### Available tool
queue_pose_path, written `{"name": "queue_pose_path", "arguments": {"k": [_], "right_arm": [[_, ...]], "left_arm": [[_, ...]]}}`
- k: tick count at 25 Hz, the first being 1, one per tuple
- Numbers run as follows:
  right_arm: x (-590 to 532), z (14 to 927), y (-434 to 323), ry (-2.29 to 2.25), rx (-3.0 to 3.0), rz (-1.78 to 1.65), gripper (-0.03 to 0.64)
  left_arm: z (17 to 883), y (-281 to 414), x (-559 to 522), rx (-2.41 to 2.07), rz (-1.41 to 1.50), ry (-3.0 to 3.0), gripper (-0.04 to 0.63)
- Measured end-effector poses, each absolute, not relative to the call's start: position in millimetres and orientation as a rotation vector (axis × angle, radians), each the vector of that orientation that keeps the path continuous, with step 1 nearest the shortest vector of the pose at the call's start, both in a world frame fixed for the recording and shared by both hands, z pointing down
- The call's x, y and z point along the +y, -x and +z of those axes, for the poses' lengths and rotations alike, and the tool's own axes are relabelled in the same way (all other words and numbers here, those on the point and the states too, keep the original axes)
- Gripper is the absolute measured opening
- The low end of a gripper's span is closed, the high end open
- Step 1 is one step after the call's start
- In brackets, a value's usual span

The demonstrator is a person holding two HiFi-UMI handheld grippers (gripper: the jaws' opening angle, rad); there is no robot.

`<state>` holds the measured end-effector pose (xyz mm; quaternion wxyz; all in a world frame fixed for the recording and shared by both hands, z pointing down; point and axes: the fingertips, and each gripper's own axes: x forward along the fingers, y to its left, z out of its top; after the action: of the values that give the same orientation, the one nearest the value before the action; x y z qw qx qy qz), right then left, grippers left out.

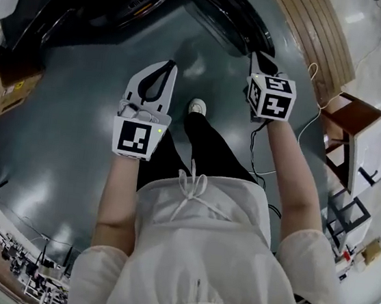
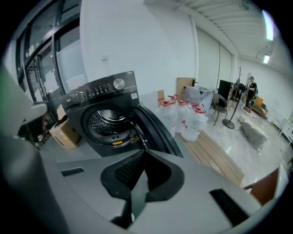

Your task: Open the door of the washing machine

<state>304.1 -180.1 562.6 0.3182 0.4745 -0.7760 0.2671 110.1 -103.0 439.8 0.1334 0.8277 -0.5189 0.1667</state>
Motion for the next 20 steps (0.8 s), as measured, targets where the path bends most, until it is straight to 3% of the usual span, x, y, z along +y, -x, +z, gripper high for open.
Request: {"name": "queue_pose_path", "arguments": {"k": [12, 20], "right_arm": [[-181, 398, -166, -1.095, -2.492, 0.341, 0.007], [-143, 333, -78, -0.869, -2.668, 0.111, 0.006]], "left_arm": [[346, 7, -43, -1.899, 0.407, -2.246, 0.023], [271, 84, 4, -2.144, 0.138, -2.122, 0.023]]}}
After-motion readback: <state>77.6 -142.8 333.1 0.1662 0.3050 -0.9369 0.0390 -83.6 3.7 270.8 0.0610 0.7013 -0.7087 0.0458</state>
